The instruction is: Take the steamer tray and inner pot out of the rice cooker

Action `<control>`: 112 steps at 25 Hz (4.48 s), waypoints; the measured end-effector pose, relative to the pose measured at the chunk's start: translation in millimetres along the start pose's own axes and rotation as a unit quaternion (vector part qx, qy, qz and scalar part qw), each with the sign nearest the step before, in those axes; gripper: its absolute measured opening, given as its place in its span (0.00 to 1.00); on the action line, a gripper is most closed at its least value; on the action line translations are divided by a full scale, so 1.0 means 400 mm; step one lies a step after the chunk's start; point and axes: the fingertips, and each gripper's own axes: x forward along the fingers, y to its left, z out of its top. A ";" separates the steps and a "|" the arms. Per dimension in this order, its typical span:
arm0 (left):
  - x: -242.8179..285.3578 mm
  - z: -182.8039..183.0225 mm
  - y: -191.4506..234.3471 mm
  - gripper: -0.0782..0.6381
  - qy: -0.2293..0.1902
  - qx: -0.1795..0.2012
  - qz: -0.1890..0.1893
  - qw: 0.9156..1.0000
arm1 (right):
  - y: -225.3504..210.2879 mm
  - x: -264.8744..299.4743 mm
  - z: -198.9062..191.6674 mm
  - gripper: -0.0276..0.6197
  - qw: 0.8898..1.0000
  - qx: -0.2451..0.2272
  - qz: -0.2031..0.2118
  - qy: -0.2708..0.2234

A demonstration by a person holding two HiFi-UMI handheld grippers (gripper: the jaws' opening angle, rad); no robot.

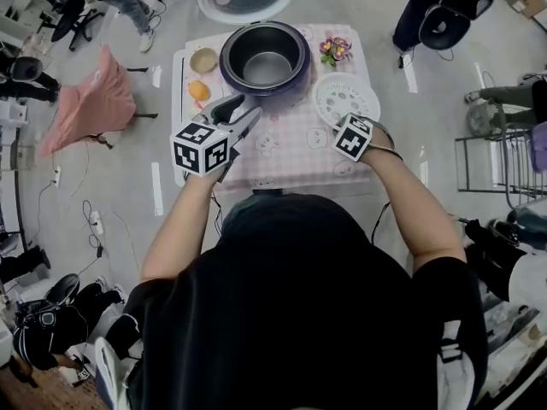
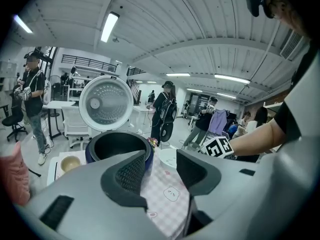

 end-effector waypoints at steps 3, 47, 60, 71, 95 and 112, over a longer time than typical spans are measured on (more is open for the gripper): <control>-0.003 -0.013 0.008 0.40 0.003 -0.003 0.000 1.000 | 0.004 0.046 -0.015 0.10 1.000 0.003 -0.005 -0.003; -0.023 -0.117 0.120 0.40 0.024 -0.050 0.024 0.998 | 0.049 0.367 -0.167 0.11 0.996 -0.044 -0.015 0.072; -0.032 -0.109 0.116 0.40 0.020 -0.048 0.022 0.998 | 0.039 0.280 -0.106 0.20 0.998 0.051 0.020 0.012; -0.042 -0.075 0.112 0.40 0.009 -0.041 0.027 0.999 | -0.113 -0.032 0.159 0.22 0.972 0.136 -0.001 -0.192; -0.046 0.021 0.155 0.40 -0.016 -0.029 0.043 0.999 | -0.291 -0.429 0.319 0.33 0.881 0.216 -0.079 -0.413; 0.062 -0.014 0.321 0.40 0.020 -0.050 0.047 0.997 | -0.363 -0.246 0.386 0.35 0.889 0.267 -0.026 -0.372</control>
